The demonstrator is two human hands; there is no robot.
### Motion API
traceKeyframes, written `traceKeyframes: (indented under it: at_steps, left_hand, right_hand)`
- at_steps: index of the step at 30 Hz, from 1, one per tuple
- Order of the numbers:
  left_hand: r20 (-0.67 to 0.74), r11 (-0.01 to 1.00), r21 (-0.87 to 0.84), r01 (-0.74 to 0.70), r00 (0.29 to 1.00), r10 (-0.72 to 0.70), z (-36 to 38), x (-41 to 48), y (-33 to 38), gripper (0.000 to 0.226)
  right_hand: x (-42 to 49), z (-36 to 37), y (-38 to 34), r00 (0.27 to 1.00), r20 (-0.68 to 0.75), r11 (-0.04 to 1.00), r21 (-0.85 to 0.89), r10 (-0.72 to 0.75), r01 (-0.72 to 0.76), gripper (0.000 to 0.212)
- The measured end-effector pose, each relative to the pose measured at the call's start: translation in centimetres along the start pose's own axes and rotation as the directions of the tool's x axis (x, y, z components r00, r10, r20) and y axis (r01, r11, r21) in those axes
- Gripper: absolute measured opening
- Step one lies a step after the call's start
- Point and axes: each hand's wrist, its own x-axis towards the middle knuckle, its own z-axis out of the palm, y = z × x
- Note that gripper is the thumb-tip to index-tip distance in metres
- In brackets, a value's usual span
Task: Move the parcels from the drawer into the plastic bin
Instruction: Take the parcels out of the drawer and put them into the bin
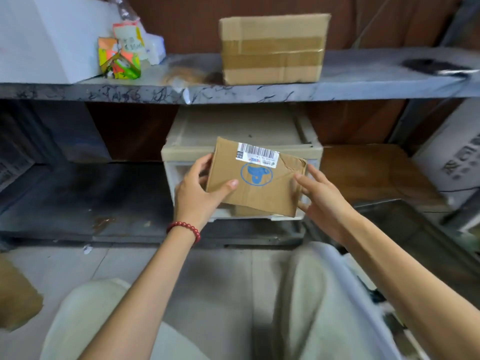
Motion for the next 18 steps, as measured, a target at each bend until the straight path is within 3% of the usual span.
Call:
traceKeyframes:
  at_steps: [2,7,11,15,18]
  left_hand:
    - [0.070,1.000,-0.012,-0.027,0.997,0.028,2.6,0.1,2.2,0.066]
    - [0.308,0.999,0.040,-0.030,0.951,0.016,9.5,-1.8,5.7,0.073]
    - [0.426,0.989,-0.114,0.090,0.904,-0.033,14.6,-5.2,6.4,0.079]
    - [0.511,0.980,-0.130,0.150,0.857,-0.063,18.5,-7.3,6.9,0.078]
    - [0.573,0.982,-0.130,0.140,0.818,-0.041,21.3,-8.0,7.6,0.073]
  right_hand:
    - [-2.1,-2.9,-1.7,0.998,-0.028,0.998,-0.019,-0.053,0.052,0.024]
    - [-7.6,-9.5,-4.1,0.953,-0.260,0.988,-0.001,-0.152,0.158,0.023]
    - [-10.7,-14.3,-3.5,0.925,-0.367,0.995,-0.008,-0.097,0.101,0.017]
    - [-13.0,-17.6,-2.9,0.913,-0.407,1.000,-0.011,-0.031,0.029,0.024]
    - [-14.2,-20.0,-2.0,0.860,-0.511,0.997,0.065,0.006,0.031,0.015]
